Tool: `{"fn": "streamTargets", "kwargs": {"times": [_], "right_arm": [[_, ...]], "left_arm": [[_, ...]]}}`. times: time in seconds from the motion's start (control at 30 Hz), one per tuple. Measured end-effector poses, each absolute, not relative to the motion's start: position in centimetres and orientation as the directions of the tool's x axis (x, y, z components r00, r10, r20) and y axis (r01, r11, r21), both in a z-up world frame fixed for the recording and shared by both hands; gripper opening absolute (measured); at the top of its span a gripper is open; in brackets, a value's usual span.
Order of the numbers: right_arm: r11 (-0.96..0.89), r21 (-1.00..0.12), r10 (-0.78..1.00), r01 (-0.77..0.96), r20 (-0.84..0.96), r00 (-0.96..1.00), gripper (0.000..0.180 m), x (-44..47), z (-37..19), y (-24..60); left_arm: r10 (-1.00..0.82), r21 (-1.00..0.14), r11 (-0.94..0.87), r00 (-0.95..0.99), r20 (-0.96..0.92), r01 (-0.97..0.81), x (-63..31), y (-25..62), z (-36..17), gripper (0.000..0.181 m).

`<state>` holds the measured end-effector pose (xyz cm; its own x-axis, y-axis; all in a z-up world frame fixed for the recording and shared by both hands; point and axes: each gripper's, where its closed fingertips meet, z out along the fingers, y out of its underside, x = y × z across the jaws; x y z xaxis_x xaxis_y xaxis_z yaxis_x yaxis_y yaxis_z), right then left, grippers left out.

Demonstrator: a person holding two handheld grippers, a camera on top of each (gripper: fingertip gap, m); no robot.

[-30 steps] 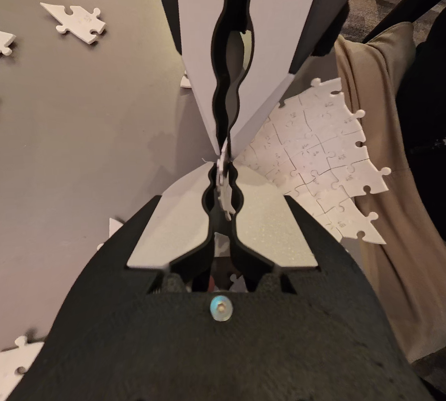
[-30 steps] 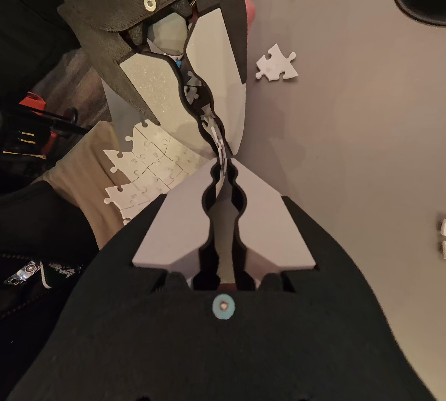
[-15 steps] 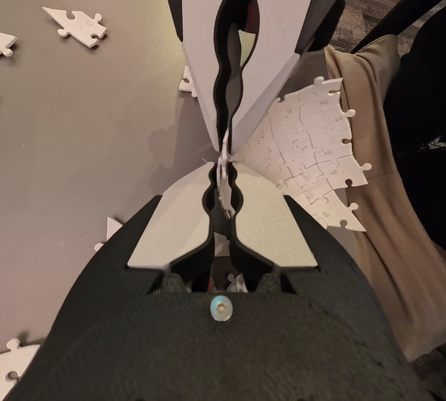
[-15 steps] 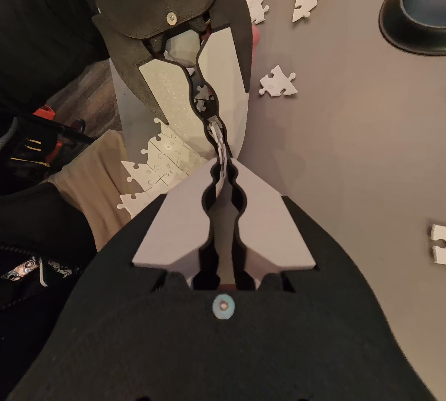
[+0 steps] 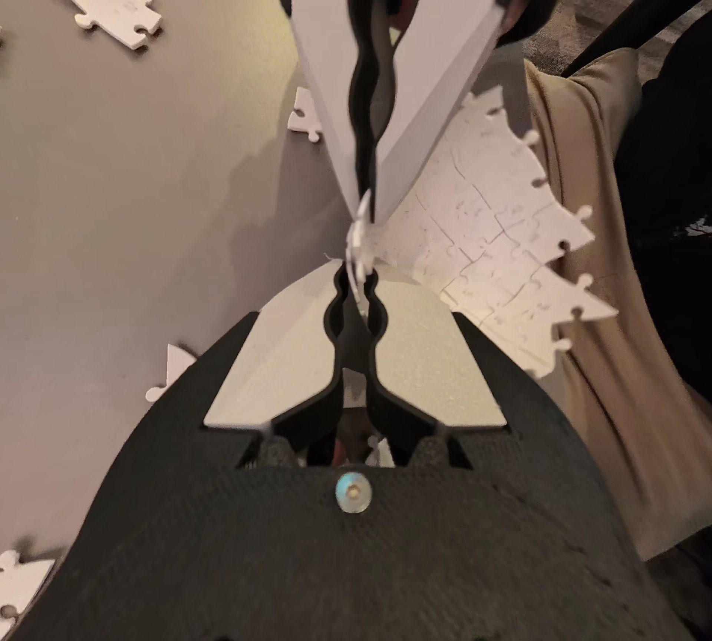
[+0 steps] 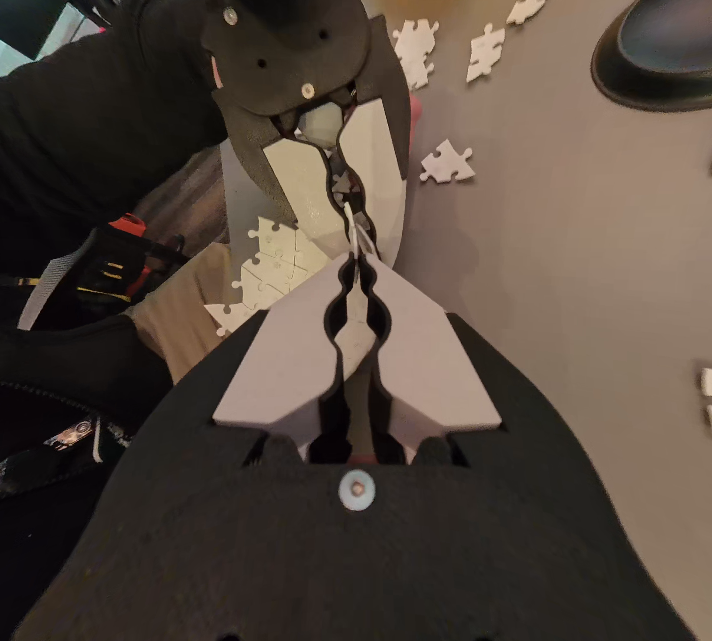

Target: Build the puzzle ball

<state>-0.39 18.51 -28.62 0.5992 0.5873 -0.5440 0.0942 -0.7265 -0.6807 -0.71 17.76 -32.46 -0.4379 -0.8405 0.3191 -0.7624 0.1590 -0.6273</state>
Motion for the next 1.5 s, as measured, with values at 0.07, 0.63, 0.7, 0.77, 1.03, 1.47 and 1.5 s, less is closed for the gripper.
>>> {"fn": "streamTargets", "kwargs": {"times": [0.07, 0.63, 0.7, 0.77, 1.03, 1.47, 1.5], "right_arm": [[-0.719, -0.683, 0.592, 0.129, -0.504, 0.63, 0.001, -0.1, -29.1, 18.6], [-0.608, -0.766, 0.668, 0.21, -0.351, 0.656, 0.001, -0.2, -29.4, 19.6], [-0.592, -0.776, 0.676, 0.218, -0.332, 0.658, 0.001, -0.1, -29.4, 19.7], [-0.577, -0.781, 0.686, 0.238, -0.305, 0.661, 0.001, 0.0, -29.5, 19.7], [-0.469, -0.808, 0.769, 0.358, -0.174, 0.615, 0.003, 0.2, -29.4, 19.8], [-0.505, -0.783, 0.777, 0.363, -0.229, 0.586, 0.0, 0.4, -28.7, 18.9], [-0.502, -0.78, 0.783, 0.374, -0.226, 0.579, 0.0, 0.3, -28.7, 18.8]], "left_arm": [[-0.837, -0.629, 0.152, -0.439, 0.328, -0.762, -0.6, 17.7, -32.5, 0.007], [-0.832, -0.623, 0.133, -0.428, 0.352, -0.771, -0.4, 17.8, -32.8, 0.008], [-0.832, -0.628, 0.133, -0.431, 0.349, -0.767, -0.3, 17.8, -32.8, 0.008], [-0.834, -0.624, 0.136, -0.429, 0.347, -0.769, -0.3, 17.9, -32.8, 0.008], [-0.816, -0.634, 0.144, -0.453, 0.359, -0.76, -0.4, 17.6, -32.5, 0.005], [-0.817, -0.631, 0.17, -0.466, 0.339, -0.757, -0.2, 17.4, -32.2, 0.004], [-0.814, -0.635, 0.169, -0.47, 0.341, -0.754, -0.2, 17.3, -32.1, 0.004]]}}
